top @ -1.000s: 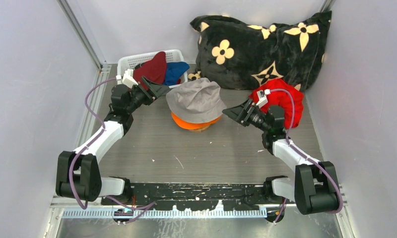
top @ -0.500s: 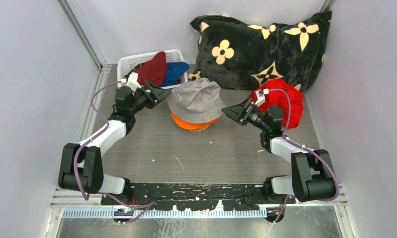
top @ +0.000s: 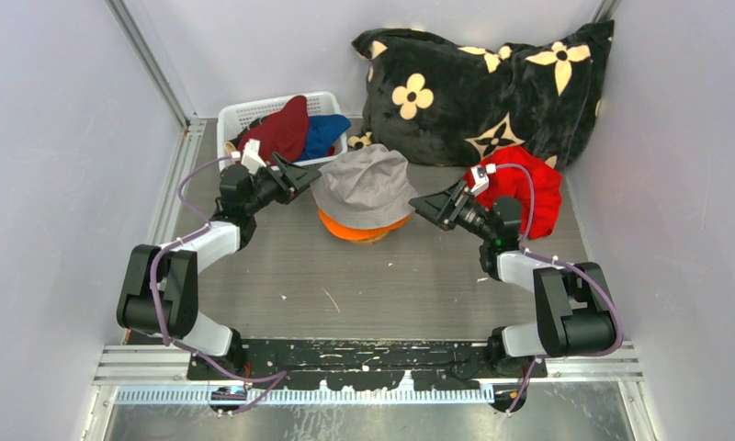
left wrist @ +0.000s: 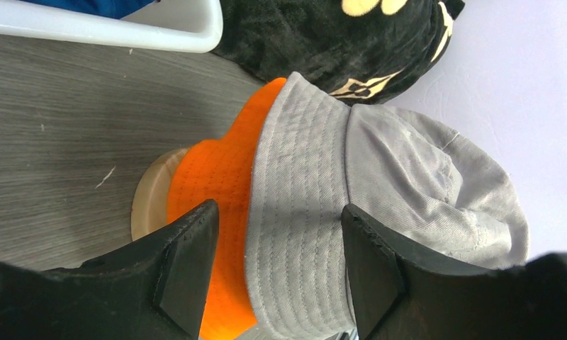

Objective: Stack the hats

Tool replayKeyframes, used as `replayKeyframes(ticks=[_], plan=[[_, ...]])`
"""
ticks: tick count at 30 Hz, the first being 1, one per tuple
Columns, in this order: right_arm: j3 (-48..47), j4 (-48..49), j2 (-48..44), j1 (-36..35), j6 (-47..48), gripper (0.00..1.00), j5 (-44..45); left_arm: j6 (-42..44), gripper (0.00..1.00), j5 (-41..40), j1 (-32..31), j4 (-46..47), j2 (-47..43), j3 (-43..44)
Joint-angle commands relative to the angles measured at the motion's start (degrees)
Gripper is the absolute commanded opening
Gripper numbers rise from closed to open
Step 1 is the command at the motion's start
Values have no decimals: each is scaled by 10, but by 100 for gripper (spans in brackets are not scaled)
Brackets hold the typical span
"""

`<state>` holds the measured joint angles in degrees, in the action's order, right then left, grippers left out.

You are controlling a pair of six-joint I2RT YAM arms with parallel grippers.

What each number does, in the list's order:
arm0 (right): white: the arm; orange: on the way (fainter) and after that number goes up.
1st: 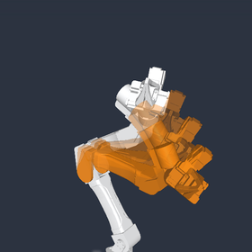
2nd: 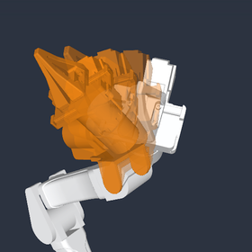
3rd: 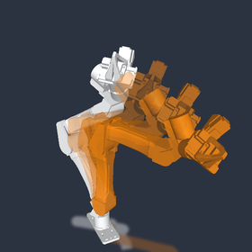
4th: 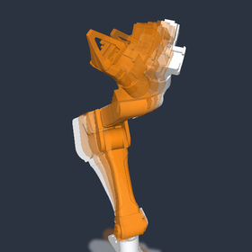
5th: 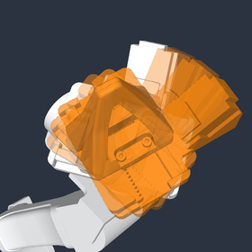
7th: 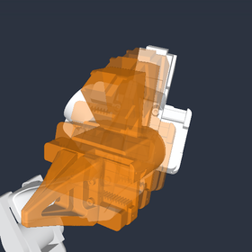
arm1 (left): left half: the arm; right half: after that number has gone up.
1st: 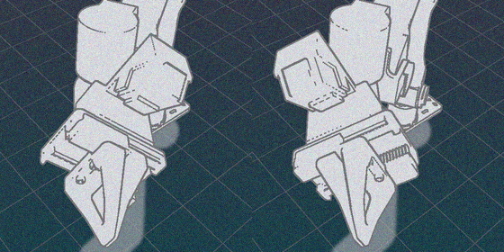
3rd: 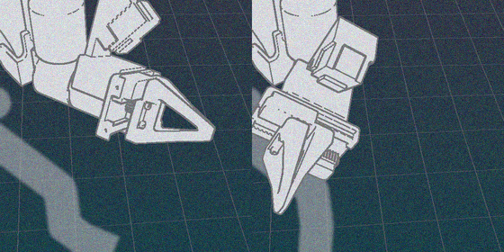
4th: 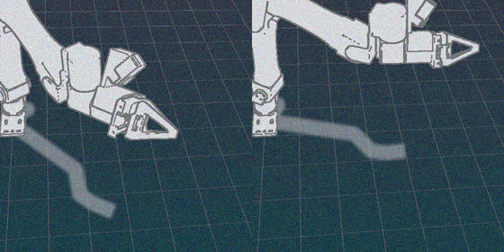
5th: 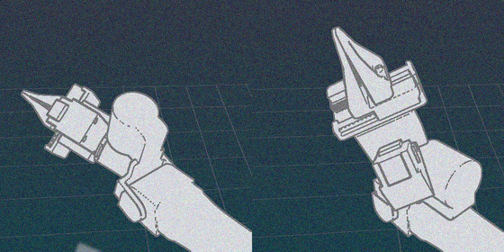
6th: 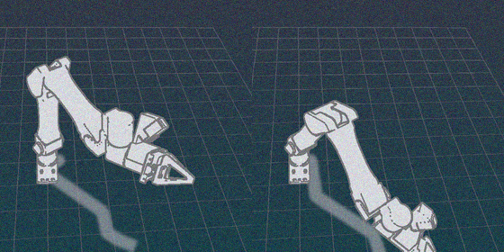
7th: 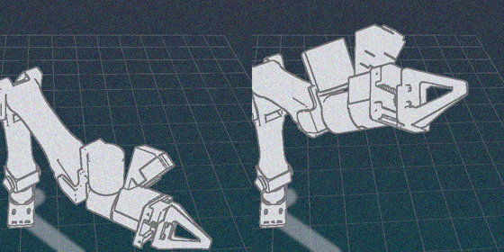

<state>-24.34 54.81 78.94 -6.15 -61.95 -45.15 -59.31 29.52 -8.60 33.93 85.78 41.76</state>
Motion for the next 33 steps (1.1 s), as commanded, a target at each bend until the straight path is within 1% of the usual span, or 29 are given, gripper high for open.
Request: replayKeyframes(ticks=[1, 5, 11, 15, 21, 26, 33], plan=[[2, 63, 8, 1, -12, 88, -9, -13, 64, 19, 4, 77, 1, 0], [3, 71, 13, 1, -16, 88, -9, -14, 62, 19, 4, 80, 0, -1], [7, 79, 15, 1, -18, 88, -7, -18, 50, 20, 6, 89, -1, -6], [9, 90, 20, 1, -23, 88, -7, -20, 34, 22, 6, 93, -1, -9], [11, 119, 35, 1, -35, 88, -6, -21, 1, 25, 6, 97, 0, -12], [8, 161, 64, 1, -56, 87, -9, -21, 0, 17, 7, 100, -2, -24], [2, 266, 133, 0, -110, 80, -19, -18, 0, 14, 7, 107, -3, -43]])
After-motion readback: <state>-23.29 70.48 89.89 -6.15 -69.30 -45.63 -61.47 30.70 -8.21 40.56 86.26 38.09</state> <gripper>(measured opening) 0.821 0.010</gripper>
